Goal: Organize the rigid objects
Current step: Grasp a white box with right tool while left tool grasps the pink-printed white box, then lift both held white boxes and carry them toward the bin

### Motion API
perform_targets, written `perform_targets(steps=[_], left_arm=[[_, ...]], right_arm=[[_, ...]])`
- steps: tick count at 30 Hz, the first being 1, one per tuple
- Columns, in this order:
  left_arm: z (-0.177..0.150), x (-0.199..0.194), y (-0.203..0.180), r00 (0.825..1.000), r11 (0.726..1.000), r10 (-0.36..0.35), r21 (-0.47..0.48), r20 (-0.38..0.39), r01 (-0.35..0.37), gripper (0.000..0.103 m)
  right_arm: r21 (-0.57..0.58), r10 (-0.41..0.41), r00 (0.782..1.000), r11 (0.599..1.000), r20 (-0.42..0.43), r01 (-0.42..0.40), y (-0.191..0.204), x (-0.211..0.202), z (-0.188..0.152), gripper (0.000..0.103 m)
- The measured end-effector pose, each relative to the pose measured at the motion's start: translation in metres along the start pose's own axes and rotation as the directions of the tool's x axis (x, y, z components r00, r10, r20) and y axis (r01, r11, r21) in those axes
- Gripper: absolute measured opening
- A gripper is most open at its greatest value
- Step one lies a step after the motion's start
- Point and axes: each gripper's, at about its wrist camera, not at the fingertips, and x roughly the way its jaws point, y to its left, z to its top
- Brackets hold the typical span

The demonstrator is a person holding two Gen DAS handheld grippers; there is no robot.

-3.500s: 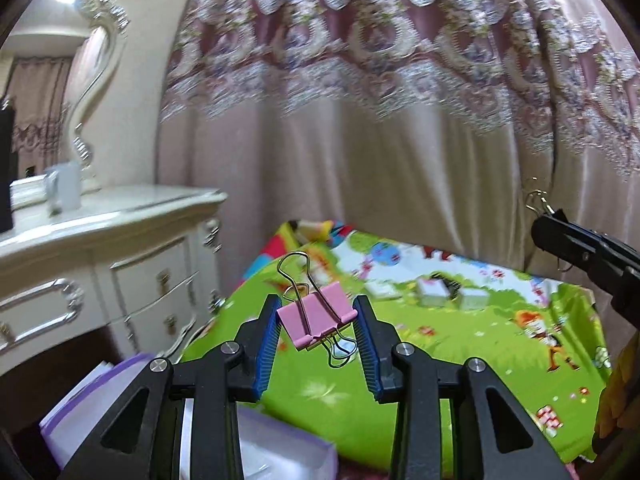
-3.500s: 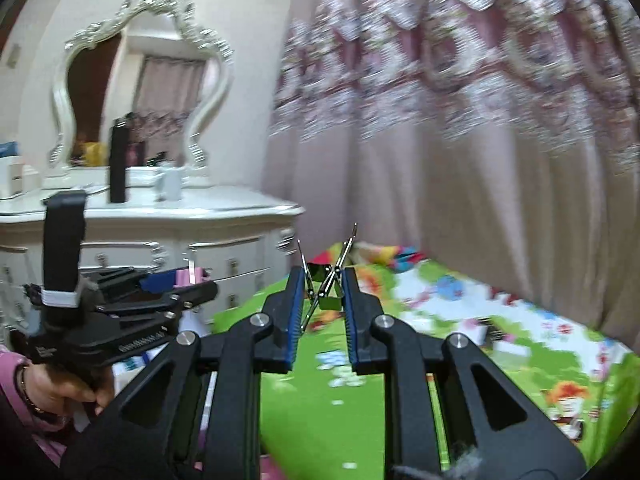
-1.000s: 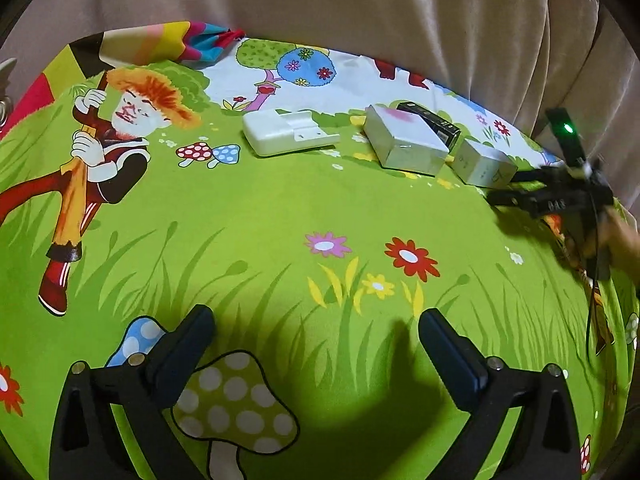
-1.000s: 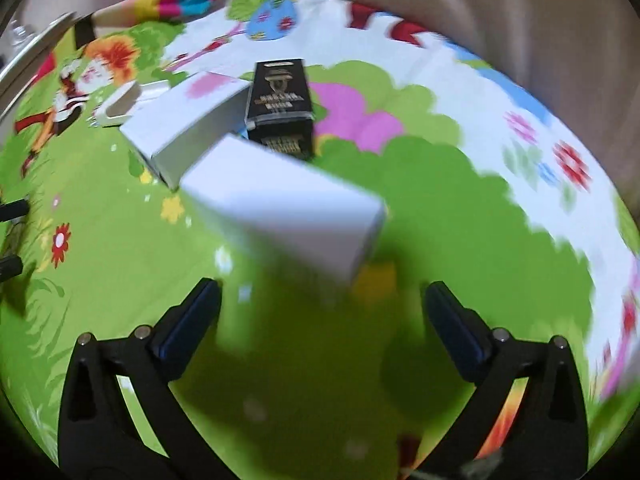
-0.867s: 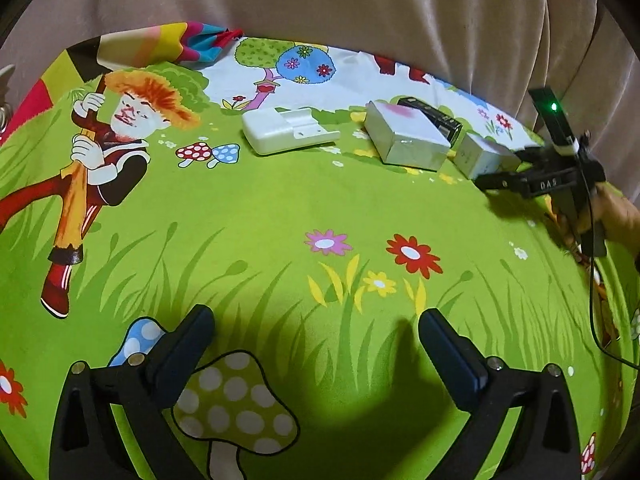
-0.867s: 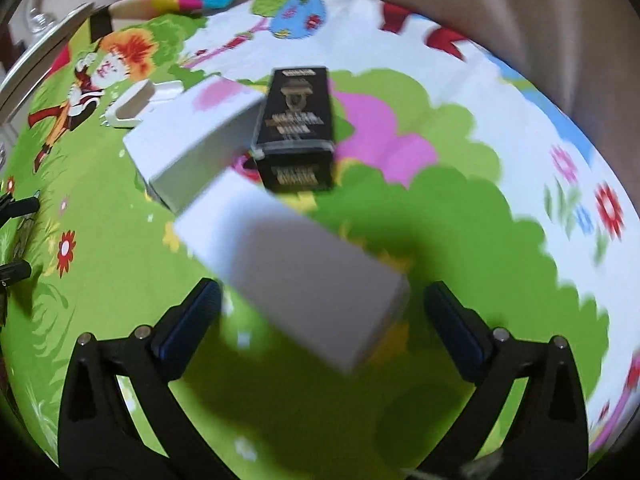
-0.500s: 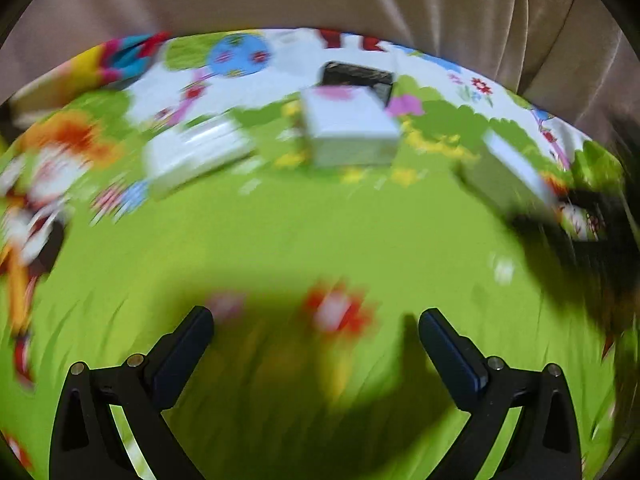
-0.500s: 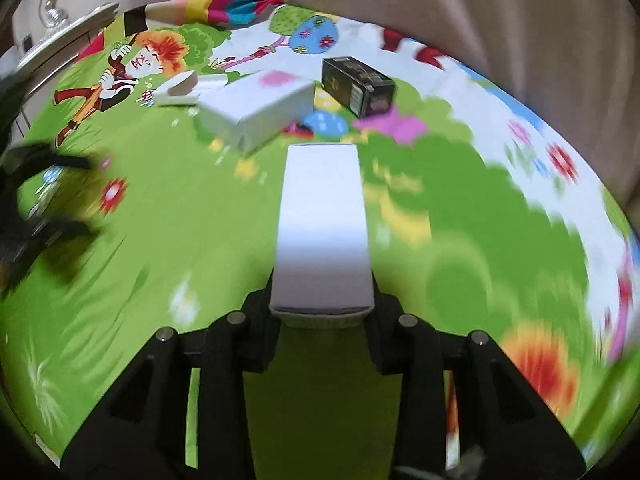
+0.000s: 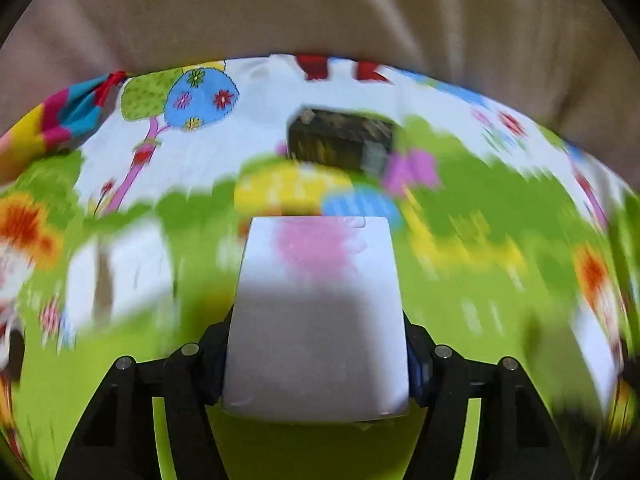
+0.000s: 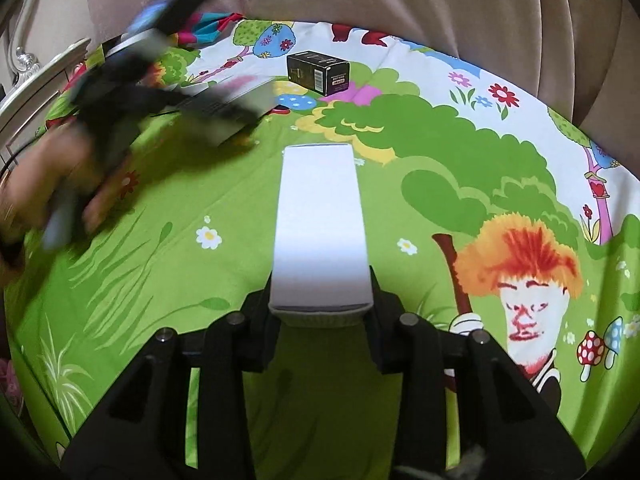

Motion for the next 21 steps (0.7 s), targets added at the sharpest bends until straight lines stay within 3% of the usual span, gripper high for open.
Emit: perform_targets(steps=[7,11,15,18,21], left_arm=[[-0.124,-0.102,0.033,0.999,0.997,0.002,-0.073,0.04,0.001,0.066],[-0.127,-0.107,0.046,0.998,0.993,-0.032,-0.114,0.049,0.038,0.067],[-0.123,-0.1,0.033,0.999,0.997,0.047,-0.056,0.028,-0.045,0.067],[-0.126,-0.102,0.034,0.999,0.998,0.032,-0.047,0.032,-0.031,0.067],[-0.126,-0.102,0.033,0.999,0.999,0.035,-0.042,0.032,-0.034,0.067]], right_arm=[[0.006,0.003,1.0,1.0,-0.001,-0.003,-0.001,0.001,0.0,0.041],[0.01,0.004,1.0,1.0,-0.002,-0.004,-0.001,0.001,0.0,0.041],[0.019,-0.011,1.0,1.0,-0.004,0.011,0.001,0.0,-0.001,0.04],[0.087,-0.05,0.998,0.995,-0.025,0.052,0.01,-0.01,-0.01,0.04],[0.153,-0.037,0.999,0.987,-0.017,0.039,0.03,-0.029,-0.029,0.04]])
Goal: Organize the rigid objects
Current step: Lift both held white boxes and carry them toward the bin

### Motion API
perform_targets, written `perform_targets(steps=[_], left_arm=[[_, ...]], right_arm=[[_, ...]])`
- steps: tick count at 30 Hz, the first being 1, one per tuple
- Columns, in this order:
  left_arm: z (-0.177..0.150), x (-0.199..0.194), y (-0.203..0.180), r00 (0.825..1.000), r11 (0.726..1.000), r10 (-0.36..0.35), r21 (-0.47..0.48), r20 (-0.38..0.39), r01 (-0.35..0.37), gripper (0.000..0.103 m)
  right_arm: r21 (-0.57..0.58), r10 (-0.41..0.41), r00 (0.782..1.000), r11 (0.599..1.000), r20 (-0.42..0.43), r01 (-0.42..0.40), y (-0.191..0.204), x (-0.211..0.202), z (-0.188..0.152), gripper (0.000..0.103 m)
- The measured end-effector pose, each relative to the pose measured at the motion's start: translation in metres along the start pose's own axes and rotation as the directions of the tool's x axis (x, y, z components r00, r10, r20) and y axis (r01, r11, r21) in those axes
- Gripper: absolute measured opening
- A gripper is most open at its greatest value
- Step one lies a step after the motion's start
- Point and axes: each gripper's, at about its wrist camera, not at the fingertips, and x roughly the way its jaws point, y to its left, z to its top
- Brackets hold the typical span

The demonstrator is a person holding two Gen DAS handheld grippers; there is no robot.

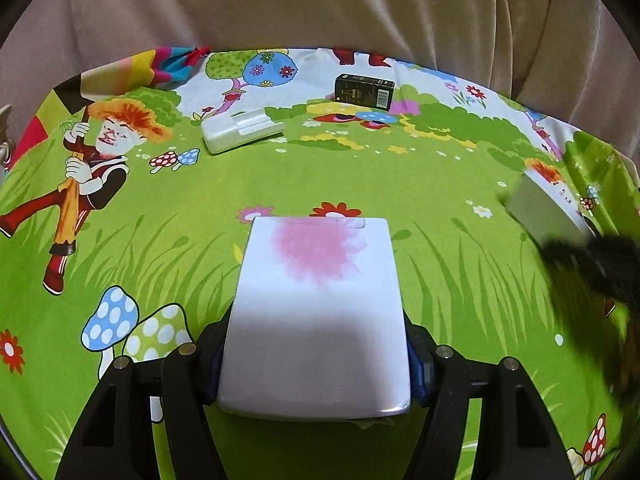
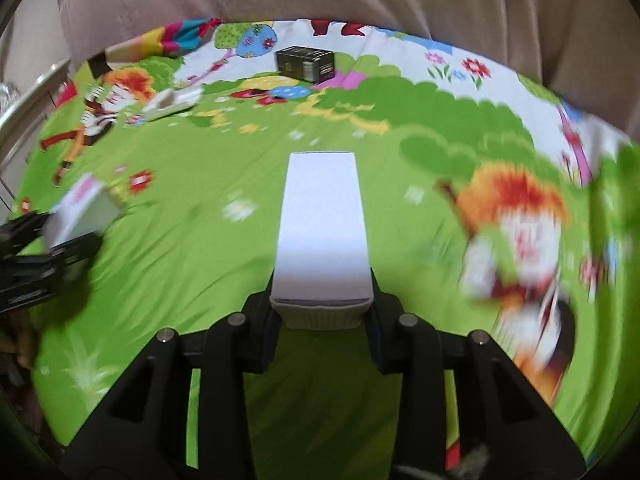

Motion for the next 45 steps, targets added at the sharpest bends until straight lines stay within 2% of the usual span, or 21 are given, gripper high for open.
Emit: perform_targets(steps=[2,6,13,15,16,17,19,20,22,23,25,28,29,33,36,40,45], left_arm=[[-0.001,-0.001,0.0,1.0,1.0,0.001,-0.001,0.001,-0.001,0.067],[0.0,-0.001,-0.001,1.0,1.0,0.007,0.003,0.001,-0.007,0.067],[-0.004,-0.006,-0.001,1.0,1.0,0.009,-0.007,0.003,-0.009,0.066],[-0.012,-0.019,-0.001,0.999,0.999,0.018,-0.032,0.027,-0.017,0.066],[-0.017,-0.031,-0.002,0.999,0.999,-0.006,-0.046,0.053,0.008,0.066],[-0.021,-0.041,-0.003,0.997,0.999,-0.018,-0.048,0.077,0.022,0.066],[-0.027,-0.073,-0.01,0.986,0.999,0.013,-0.036,0.165,-0.007,0.066],[-0.028,-0.084,-0.011,0.981,0.999,0.015,-0.035,0.194,-0.008,0.066],[-0.029,-0.116,-0.015,0.959,0.999,0.01,-0.037,0.283,0.0,0.066],[-0.03,-0.137,-0.017,0.937,0.999,0.019,-0.042,0.348,-0.004,0.066],[-0.029,-0.167,-0.022,0.9,0.999,0.018,-0.039,0.436,-0.001,0.066],[-0.027,-0.203,-0.03,0.847,1.0,0.019,-0.03,0.531,-0.004,0.066],[-0.027,-0.216,-0.033,0.827,1.0,0.013,-0.022,0.562,-0.001,0.066],[-0.027,-0.25,-0.04,0.78,1.0,-0.007,0.004,0.626,0.006,0.067],[-0.03,-0.267,-0.044,0.754,1.0,-0.014,0.022,0.657,-0.001,0.067],[-0.034,-0.285,-0.047,0.721,0.999,-0.01,0.036,0.693,-0.022,0.067],[-0.042,-0.296,-0.044,0.704,0.999,0.0,0.037,0.71,-0.038,0.067]], right_arm=[[0.043,0.026,0.999,0.999,0.024,-0.027,0.02,-0.021,-0.028,0.04],[-0.007,0.016,0.999,1.0,0.029,-0.016,0.058,-0.051,-0.068,0.04],[-0.041,0.001,1.0,0.999,0.012,-0.001,0.077,-0.07,-0.093,0.04],[-0.038,-0.006,1.0,0.999,0.019,0.006,0.077,-0.073,-0.095,0.04],[-0.029,-0.001,0.999,1.0,0.032,0.002,0.076,-0.076,-0.095,0.04],[-0.015,0.013,0.998,1.0,0.063,-0.012,0.076,-0.083,-0.095,0.04],[0.007,0.008,0.99,1.0,0.138,-0.009,0.076,-0.1,-0.094,0.04],[0.016,0.009,0.979,1.0,0.206,-0.013,0.077,-0.113,-0.094,0.04],[0.037,0.008,0.932,0.999,0.363,-0.023,0.077,-0.146,-0.095,0.04],[0.043,-0.003,0.91,0.999,0.415,-0.017,0.078,-0.159,-0.095,0.04],[0.048,-0.04,0.831,0.999,0.555,0.016,0.085,-0.193,-0.097,0.04],[0.05,-0.09,0.742,0.996,0.665,0.075,0.097,-0.229,-0.096,0.04],[0.052,-0.1,0.721,0.995,0.685,0.088,0.101,-0.236,-0.095,0.04],[0.048,-0.128,0.628,0.989,0.767,0.143,0.115,-0.272,-0.094,0.04],[0.024,-0.121,0.591,0.985,0.797,0.168,0.125,-0.289,-0.094,0.04],[0.017,-0.117,0.556,0.983,0.823,0.181,0.137,-0.3,-0.096,0.04],[0.002,-0.101,0.536,0.983,0.838,0.182,0.14,-0.311,-0.098,0.04]])
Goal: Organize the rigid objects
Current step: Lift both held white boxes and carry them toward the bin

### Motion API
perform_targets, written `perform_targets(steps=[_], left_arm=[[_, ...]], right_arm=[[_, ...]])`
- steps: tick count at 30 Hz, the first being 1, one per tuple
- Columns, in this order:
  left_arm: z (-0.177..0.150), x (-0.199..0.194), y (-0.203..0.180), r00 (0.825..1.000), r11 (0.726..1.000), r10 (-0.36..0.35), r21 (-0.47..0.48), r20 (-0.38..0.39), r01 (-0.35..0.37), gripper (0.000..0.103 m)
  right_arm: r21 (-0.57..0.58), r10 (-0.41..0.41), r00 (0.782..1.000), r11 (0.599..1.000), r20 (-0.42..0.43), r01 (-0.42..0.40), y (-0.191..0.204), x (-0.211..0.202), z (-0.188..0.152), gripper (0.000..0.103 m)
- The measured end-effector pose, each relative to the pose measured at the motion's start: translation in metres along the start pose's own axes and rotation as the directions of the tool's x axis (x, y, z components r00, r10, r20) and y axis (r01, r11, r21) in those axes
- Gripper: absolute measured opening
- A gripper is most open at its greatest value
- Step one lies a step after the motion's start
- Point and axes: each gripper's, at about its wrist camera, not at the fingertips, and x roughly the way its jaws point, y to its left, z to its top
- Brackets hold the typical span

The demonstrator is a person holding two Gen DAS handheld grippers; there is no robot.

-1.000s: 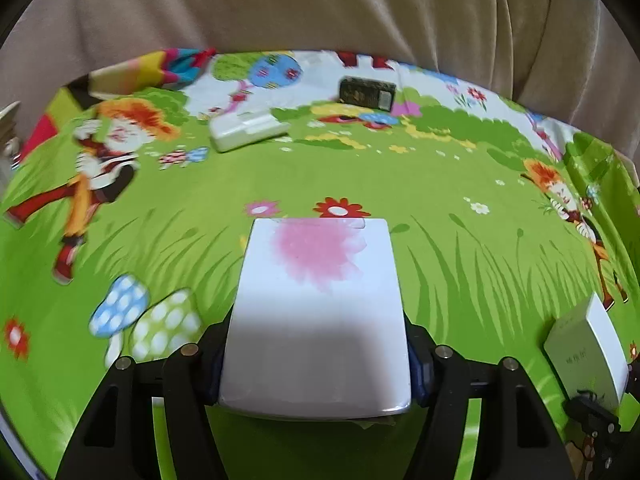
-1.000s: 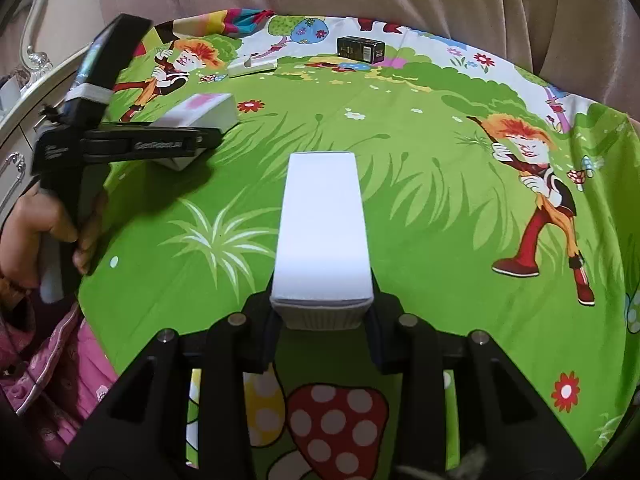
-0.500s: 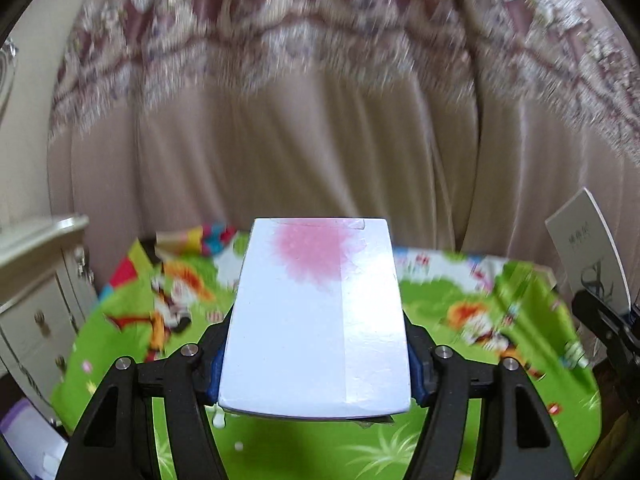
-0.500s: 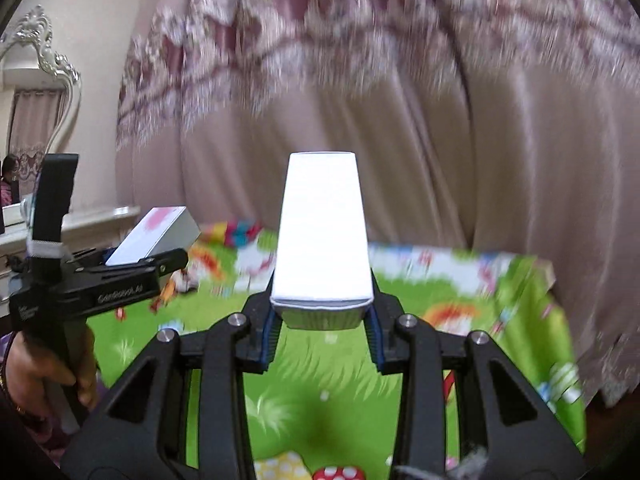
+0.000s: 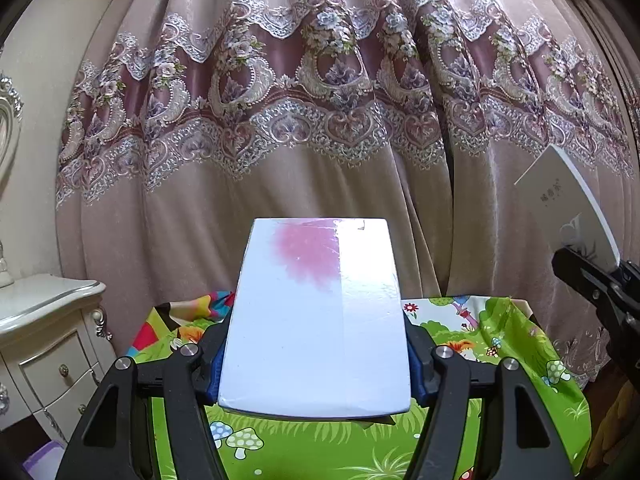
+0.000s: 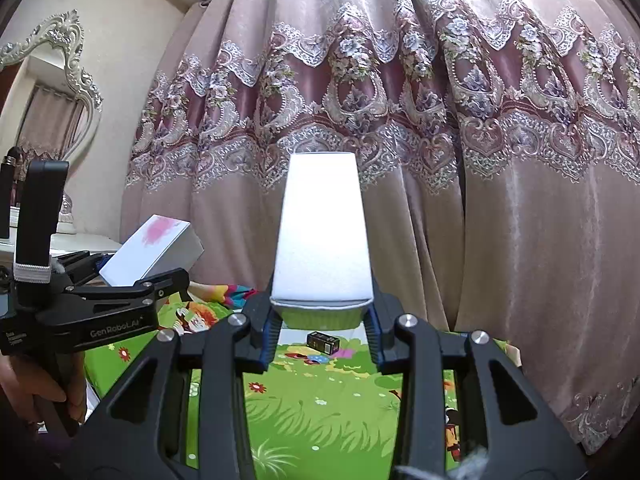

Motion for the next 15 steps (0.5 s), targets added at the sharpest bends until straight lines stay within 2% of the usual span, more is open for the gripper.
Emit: perform_targets(steps=[9,15], left_arm=[[-0.006,-0.015,0.024,0.999,0.999,0.036,-0.027,-0.008,-0.036,0.067],[-0.015,-0.024,0.048,0.996,0.996,0.075,-0.043,-0.051,-0.078,0.067]], right_arm=[[-0.025,0.059,0.998,0.998,-0.007,-0.059,0.018,-0.001,0.004,0.04],[-0.046,0.155,0.988,0.987,-0.014,-0.155,0.043,0.003,0.009,0.04]])
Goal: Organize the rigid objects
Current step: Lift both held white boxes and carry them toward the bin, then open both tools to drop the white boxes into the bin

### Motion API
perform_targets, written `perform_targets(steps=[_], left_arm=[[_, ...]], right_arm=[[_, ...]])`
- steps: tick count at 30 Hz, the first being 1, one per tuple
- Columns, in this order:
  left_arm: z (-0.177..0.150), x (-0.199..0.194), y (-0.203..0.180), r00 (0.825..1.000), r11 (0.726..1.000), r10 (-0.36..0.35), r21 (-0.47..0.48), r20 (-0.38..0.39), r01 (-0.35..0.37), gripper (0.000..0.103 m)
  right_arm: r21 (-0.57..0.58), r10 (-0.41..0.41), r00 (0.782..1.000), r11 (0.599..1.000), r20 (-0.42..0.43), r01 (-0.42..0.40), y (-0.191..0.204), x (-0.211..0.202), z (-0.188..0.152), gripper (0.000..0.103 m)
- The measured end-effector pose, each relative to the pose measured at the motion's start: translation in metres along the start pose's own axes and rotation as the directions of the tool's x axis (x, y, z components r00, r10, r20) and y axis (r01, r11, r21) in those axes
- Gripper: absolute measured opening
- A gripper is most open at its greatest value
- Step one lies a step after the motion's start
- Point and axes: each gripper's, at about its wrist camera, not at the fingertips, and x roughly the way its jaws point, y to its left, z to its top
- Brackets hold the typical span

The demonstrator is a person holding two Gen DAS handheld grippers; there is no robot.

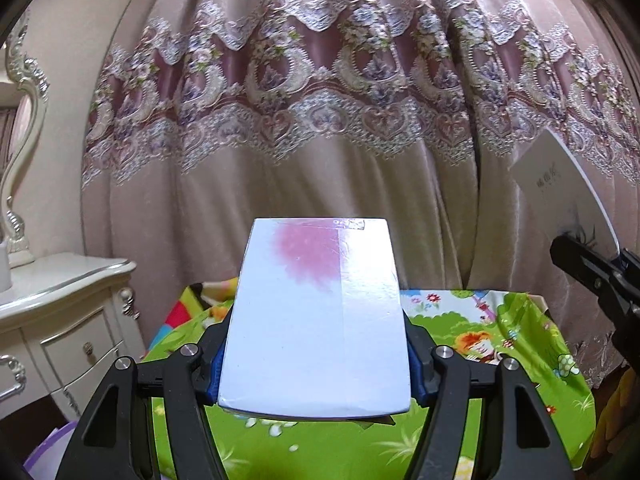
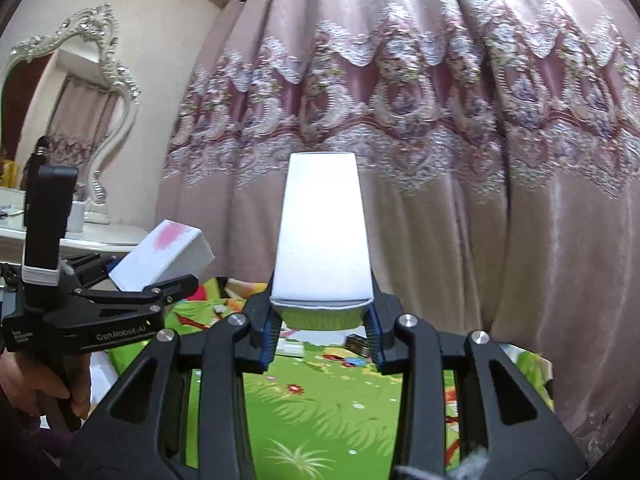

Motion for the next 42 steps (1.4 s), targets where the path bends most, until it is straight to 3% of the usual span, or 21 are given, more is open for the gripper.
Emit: perform_targets(steps=[4,9,14,19,28,32,34,37,42], left_arm=[[-0.012,-0.006,0.023,0.997,0.999,0.043,-0.017,-0.059,-0.044,0.067],[-0.028,-0.016,0.059,0.987,0.991,0.109,-0.068,-0.121,-0.118,0.067],[-0.039,-0.029,0.095,0.971,0.973,0.189,-0.104,-0.147,-0.205,0.067],[-0.054,-0.042,0.131,0.944,0.942,0.271,-0.148,-0.189,-0.3,0.067],[-0.089,-0.048,0.187,0.883,0.876,0.334,-0.238,-0.331,-0.42,0.067],[-0.105,-0.048,0.202,0.86,0.855,0.334,-0.259,-0.385,-0.449,0.067],[-0.113,-0.05,0.207,0.85,0.848,0.335,-0.263,-0.406,-0.46,0.067],[-0.127,-0.053,0.217,0.826,0.828,0.346,-0.269,-0.446,-0.492,0.067],[-0.151,-0.054,0.24,0.77,0.781,0.333,-0.299,-0.544,-0.549,0.067]], right_arm=[[-0.018,0.101,0.995,0.995,-0.022,-0.101,0.023,0.008,0.0,0.04],[-0.051,0.232,0.97,0.97,-0.067,-0.236,0.061,0.021,-0.005,0.04],[-0.061,0.346,0.931,0.933,-0.114,-0.354,0.095,0.032,-0.01,0.04],[-0.087,0.43,0.89,0.891,-0.151,-0.445,0.125,0.042,-0.013,0.04],[-0.097,0.572,0.76,0.776,-0.308,-0.623,0.185,0.069,-0.03,0.04],[-0.09,0.596,0.713,0.741,-0.37,-0.666,0.204,0.077,-0.04,0.04],[-0.092,0.597,0.7,0.732,-0.393,-0.676,0.211,0.078,-0.045,0.04],[-0.08,0.604,0.657,0.706,-0.452,-0.704,0.225,0.086,-0.054,0.04],[-0.024,0.608,0.557,0.663,-0.565,-0.748,0.248,0.1,-0.08,0.04]])
